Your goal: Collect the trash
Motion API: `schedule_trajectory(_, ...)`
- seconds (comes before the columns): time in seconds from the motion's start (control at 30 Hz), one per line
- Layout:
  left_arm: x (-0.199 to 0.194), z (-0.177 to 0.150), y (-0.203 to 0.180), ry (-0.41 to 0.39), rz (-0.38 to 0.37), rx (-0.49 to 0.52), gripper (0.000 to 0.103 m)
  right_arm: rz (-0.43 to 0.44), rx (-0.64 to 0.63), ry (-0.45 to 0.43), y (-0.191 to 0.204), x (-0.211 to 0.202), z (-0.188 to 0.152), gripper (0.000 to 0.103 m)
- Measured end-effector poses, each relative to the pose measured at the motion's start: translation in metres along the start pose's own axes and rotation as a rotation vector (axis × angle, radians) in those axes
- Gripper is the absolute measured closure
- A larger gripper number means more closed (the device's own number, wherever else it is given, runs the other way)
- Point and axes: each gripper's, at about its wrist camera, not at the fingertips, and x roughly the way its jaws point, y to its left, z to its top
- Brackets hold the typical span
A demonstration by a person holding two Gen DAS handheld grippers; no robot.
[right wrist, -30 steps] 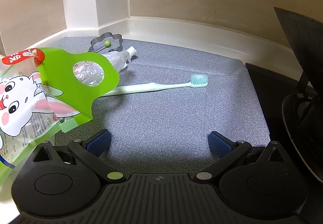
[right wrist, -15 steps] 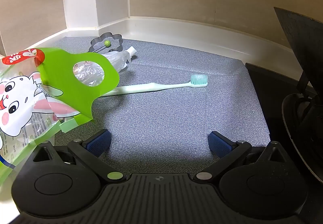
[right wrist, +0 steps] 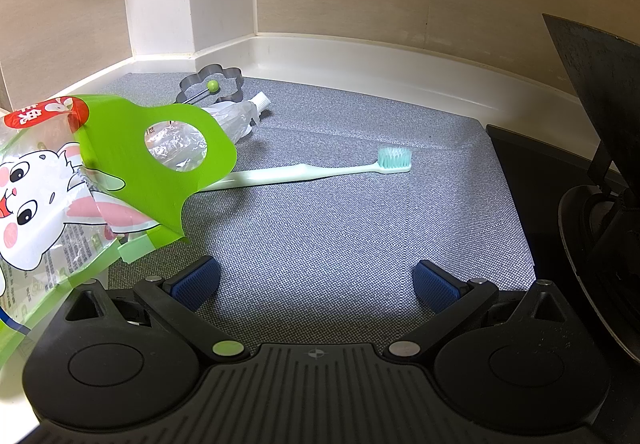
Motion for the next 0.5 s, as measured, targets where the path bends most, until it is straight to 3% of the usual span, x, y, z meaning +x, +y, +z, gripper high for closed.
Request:
schedule_trajectory(0.2, -0.008, 0.005, -0.007, -0.010, 0.009, 0.019, 0.000, 0.000, 0.000, 0.000, 0.000, 0.000, 0.000, 0.000)
schedule_trajectory(0.5, 0.011, 0.011, -0.027, 0.034, 0.003, 0.072, 0.000, 0.000, 0.000, 0.000, 0.000, 0.000, 0.000, 0.000)
